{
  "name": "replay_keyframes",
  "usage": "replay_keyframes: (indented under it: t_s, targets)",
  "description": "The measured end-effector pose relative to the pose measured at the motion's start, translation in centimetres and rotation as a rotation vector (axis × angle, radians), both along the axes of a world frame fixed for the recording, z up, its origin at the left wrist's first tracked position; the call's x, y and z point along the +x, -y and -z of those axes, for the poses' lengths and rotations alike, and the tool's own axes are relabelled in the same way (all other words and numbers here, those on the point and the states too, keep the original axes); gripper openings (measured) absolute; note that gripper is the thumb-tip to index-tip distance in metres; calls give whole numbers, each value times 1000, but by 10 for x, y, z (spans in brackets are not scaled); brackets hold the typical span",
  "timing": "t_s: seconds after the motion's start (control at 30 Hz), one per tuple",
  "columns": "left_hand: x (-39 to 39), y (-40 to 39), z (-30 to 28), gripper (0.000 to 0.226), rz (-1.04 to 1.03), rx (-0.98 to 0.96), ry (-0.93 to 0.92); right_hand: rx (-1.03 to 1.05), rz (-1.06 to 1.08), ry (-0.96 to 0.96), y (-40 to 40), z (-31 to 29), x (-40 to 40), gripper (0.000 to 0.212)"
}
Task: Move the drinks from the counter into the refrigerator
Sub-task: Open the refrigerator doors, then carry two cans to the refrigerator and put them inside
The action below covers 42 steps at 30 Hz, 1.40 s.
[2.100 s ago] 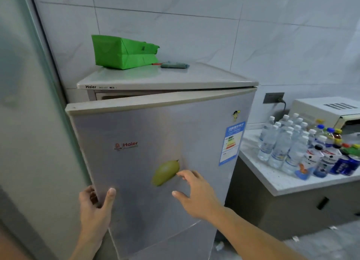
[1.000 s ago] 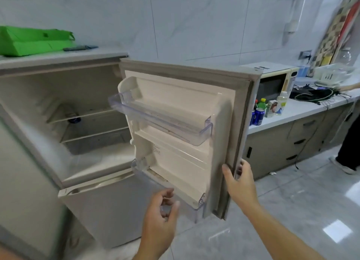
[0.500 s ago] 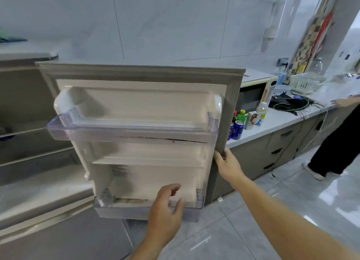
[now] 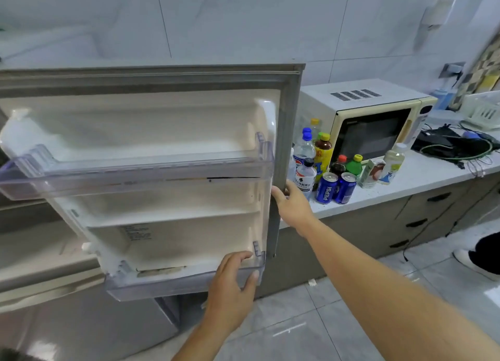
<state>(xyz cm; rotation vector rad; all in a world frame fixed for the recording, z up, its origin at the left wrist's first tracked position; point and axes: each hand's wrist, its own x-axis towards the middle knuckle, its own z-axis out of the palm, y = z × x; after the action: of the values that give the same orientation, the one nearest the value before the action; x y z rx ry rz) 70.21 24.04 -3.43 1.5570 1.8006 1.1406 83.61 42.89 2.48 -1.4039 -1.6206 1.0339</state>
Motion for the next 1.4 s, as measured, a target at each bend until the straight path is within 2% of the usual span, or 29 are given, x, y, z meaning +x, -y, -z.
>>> replay_keyframes:
  t_s: [0.2,0.4,0.47,0.6,0.67,0.8,0.93,1.03,1.17,1.4]
  targets:
    - [30,-20,1,34,-142,-23,60,125,-95,89,-25,8,6,22]
    - [53,-34,7,36,-177,-6,115,142,-112,-3,-26,15,10,21]
    - [63,-47,7,35,-138,7,138,114,-141,-38,-28,16,13,29]
    - [82,-70,19,36,-62,9,187,26,-121,-4,-38,19,25,61]
    - [91,-80,25,38,-8,-6,195,3,-136,7,-44,21,37,62]
    - [115,-102,38,39,53,-69,214,-15,-84,20,-56,35,77,46]
    - [141,-135,46,44,121,-145,284,-65,101,13,-75,63,133,34]
    - [162,-174,55,51,104,-206,368,-136,251,-50,-94,90,178,33]
    - [192,-236,70,63,37,-262,422,-176,371,-95,-128,124,230,36]
    - [241,-349,86,90,-164,-335,388,-167,198,-30,-202,149,295,67]
